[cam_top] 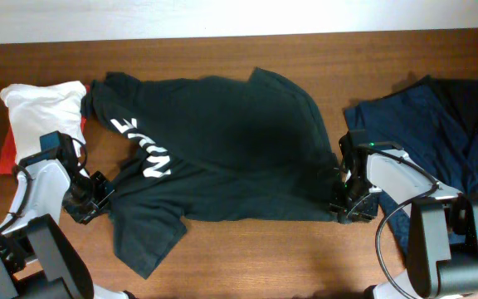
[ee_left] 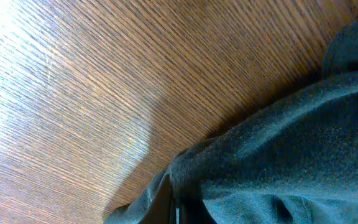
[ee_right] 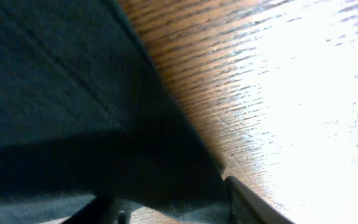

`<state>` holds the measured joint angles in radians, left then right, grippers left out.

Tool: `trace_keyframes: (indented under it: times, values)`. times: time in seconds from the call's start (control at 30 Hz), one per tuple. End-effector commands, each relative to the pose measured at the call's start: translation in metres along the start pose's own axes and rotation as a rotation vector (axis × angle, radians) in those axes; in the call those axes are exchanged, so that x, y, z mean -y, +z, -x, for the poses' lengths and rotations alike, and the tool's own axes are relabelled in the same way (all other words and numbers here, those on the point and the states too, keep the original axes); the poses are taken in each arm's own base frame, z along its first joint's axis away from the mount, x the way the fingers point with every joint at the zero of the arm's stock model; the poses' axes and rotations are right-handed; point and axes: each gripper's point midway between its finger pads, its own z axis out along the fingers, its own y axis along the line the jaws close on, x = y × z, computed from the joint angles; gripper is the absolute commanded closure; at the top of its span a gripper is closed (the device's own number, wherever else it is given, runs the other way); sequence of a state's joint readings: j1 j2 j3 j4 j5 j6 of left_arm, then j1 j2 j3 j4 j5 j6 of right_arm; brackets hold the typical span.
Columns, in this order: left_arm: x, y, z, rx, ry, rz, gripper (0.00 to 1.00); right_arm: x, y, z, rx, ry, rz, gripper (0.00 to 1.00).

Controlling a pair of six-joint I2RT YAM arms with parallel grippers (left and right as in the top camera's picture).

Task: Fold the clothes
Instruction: 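Lift the t-shirt with both grippers and lay it flat on the table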

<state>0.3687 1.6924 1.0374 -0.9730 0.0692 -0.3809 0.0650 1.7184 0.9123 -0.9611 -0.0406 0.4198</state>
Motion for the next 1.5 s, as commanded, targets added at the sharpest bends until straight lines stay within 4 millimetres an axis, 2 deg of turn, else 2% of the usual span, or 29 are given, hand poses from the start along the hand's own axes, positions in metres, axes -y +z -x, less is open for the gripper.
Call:
trace_keyframes:
  times: [0.0, 0.07, 0.13, 0.2, 0.23, 0.27, 0.3, 0.37, 0.4, 0.47, 0.53, 0.6, 0.67, 0.7, 0.73, 0.8, 0.9, 1.0, 1.03, 1.07, 1.13, 1.17, 1.23, 1.27, 1.3, 1.37, 1.4, 1.43, 1.47]
  values:
    - [-0.003, -0.002, 0.000, 0.015, 0.018, 0.017, 1.00, 0.004, 0.000, 0.001, 0.010, 0.007, -0.020, 0.71]
    - [-0.003, -0.002, 0.000, 0.015, 0.018, 0.017, 1.00, 0.002, 0.000, 0.004, 0.024, 0.004, -0.014, 0.73]
    - [-0.003, -0.002, 0.000, 0.015, 0.018, 0.017, 1.00, 0.002, 0.000, 0.003, 0.018, 0.004, -0.011, 0.96]
    - [0.013, -0.006, -0.005, -0.015, 0.062, -0.076, 1.00, -0.008, -0.011, 0.005, 0.021, -0.034, 0.039, 0.96]
    - [0.027, -0.014, -0.002, -0.008, 0.137, -0.150, 1.00, -0.014, -0.030, 0.014, 0.058, -0.053, 0.062, 0.96]
    - [0.047, -0.038, 0.013, 0.049, 0.225, -0.235, 1.00, -0.026, -0.077, 0.034, 0.159, -0.102, 0.103, 0.96]
    - [0.069, -0.084, 0.041, 0.182, 0.269, -0.311, 1.00, -0.038, -0.158, 0.056, 0.329, -0.153, 0.156, 0.96]
    - [0.084, -0.146, 0.067, 0.353, 0.328, -0.352, 1.00, -0.040, -0.225, 0.064, 0.460, -0.170, 0.197, 0.96]
    - [0.091, -0.187, 0.076, 0.446, 0.360, -0.370, 1.00, -0.033, -0.273, 0.064, 0.548, -0.155, 0.216, 0.96]
    - [0.098, -0.264, 0.070, 0.556, 0.387, -0.421, 1.00, -0.016, -0.332, 0.057, 0.668, -0.159, 0.232, 0.96]
    - [0.102, -0.318, 0.058, 0.641, 0.416, -0.469, 1.00, -0.004, -0.368, 0.047, 0.752, -0.168, 0.236, 0.96]
    - [0.088, -0.389, 0.050, 0.821, 0.407, -0.489, 1.00, 0.008, -0.419, 0.028, 0.909, -0.193, 0.224, 0.96]
    - [0.071, -0.432, 0.050, 0.953, 0.370, -0.496, 1.00, 0.013, -0.467, 0.013, 1.081, -0.187, 0.256, 0.96]
    - [0.072, -0.437, 0.053, 0.970, 0.360, -0.508, 1.00, 0.013, -0.477, 0.013, 1.123, -0.187, 0.265, 0.96]
    - [0.074, -0.439, 0.056, 0.985, 0.366, -0.513, 1.00, 0.012, -0.482, 0.016, 1.145, -0.187, 0.270, 0.96]
    - [0.104, -0.443, 0.066, 1.013, 0.448, -0.561, 1.00, 0.002, -0.470, 0.047, 1.100, -0.189, 0.261, 0.96]
    - [0.171, -0.410, 0.104, 0.974, 0.556, -0.598, 1.00, -0.018, -0.441, 0.110, 1.022, -0.190, 0.243, 0.96]
    - [0.222, -0.386, 0.155, 1.051, 0.625, -0.590, 1.00, -0.038, -0.448, 0.172, 1.125, -0.188, 0.266, 0.96]
    - [0.238, -0.390, 0.177, 1.132, 0.634, -0.618, 1.00, -0.046, -0.469, 0.193, 1.233, -0.183, 0.293, 0.96]
    - [0.245, -0.403, 0.188, 1.201, 0.618, -0.654, 1.00, -0.049, -0.492, 0.201, 1.332, -0.182, 0.315, 0.96]
    - [0.252, -0.457, 0.192, 1.394, 0.586, -0.764, 1.00, -0.041, -0.536, 0.206, 1.510, -0.134, 0.311, 0.96]
    - [0.246, -0.498, 0.188, 1.503, 0.525, -0.871, 1.00, -0.021, -0.554, 0.205, 1.582, -0.012, 0.273, 0.96]
    - [0.232, -0.535, 0.184, 1.602, 0.480, -0.944, 1.00, -0.004, -0.556, 0.205, 1.593, 0.042, 0.214, 0.96]
    - [0.226, -0.538, 0.186, 1.608, 0.477, -0.939, 1.00, 0.004, -0.544, 0.207, 1.545, 0.048, 0.187, 0.96]
    - [0.227, -0.524, 0.187, 1.538, 0.506, -0.942, 1.00, 0.015, -0.526, 0.209, 1.480, 0.070, 0.139, 0.96]
    - [0.229, -0.450, 0.188, 1.217, 0.509, -0.873, 1.00, 0.027, -0.487, 0.208, 1.335, 0.074, 0.080, 0.96]
    - [0.221, -0.394, 0.181, 1.020, 0.518, -0.763, 1.00, 0.030, -0.444, 0.201, 1.172, 0.052, 0.036, 0.96]
    - [0.210, -0.344, 0.166, 0.818, 0.500, -0.687, 1.00, 0.030, -0.424, 0.196, 1.094, 0.039, 0.016, 0.96]
    - [0.198, -0.307, 0.149, 0.651, 0.477, -0.630, 1.00, 0.028, -0.390, 0.186, 0.954, 0.008, 0.005, 0.96]
